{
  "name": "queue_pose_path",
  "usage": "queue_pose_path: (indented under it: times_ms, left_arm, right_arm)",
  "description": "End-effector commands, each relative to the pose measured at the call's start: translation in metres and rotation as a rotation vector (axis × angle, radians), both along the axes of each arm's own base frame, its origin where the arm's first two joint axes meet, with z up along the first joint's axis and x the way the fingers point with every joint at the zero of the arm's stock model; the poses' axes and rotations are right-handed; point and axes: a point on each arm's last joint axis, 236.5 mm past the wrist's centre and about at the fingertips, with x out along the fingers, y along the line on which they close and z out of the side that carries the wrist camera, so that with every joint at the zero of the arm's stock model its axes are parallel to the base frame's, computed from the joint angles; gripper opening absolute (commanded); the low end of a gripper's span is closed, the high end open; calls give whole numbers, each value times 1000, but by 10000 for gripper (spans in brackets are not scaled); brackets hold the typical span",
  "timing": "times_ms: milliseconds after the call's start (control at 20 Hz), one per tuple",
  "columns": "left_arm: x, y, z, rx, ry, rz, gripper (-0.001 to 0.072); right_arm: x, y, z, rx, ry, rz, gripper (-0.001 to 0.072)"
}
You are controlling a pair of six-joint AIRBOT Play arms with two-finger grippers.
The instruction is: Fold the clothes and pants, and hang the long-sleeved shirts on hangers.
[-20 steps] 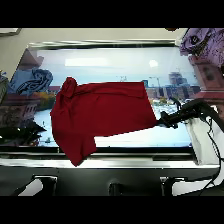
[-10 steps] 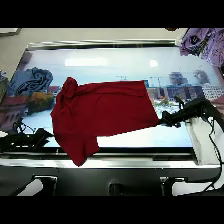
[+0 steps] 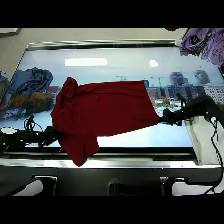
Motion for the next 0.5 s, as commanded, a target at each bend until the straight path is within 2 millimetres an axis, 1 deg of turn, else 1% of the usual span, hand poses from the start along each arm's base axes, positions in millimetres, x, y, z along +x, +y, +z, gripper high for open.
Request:
queue_pose_path:
  times_ms: [0,50,100,200,250,300,350,400,450]
  left_arm:
    - [4,-3,-1,-3,-8,4,162]
    - [7,-5,1,-14,-15,16,70]
    - [10,-6,4,-26,-26,29,24]
    - [23,-8,17,-45,-65,46,22]
    - [31,-9,28,-41,-96,28,21]
    - [42,-10,42,-33,-137,-1,21]
    - [58,-10,63,-21,-190,-23,21]
    - [77,-8,88,-6,-249,-27,20]
    - [100,-4,123,18,-332,-33,20]
  right_arm:
    - [3,-1,10,-11,-30,-5,27]
    - [4,-1,15,-14,-41,-11,27]
    - [5,-1,20,-16,-49,-23,27]
    - [10,6,36,-10,-92,-26,26]
    - [14,14,46,-22,-135,-5,26]
    - [22,23,57,-42,-192,18,25]
    - [32,32,71,-60,-247,29,25]
    - [47,38,92,-86,-311,23,25]
    - [62,40,117,-114,-383,19,26]
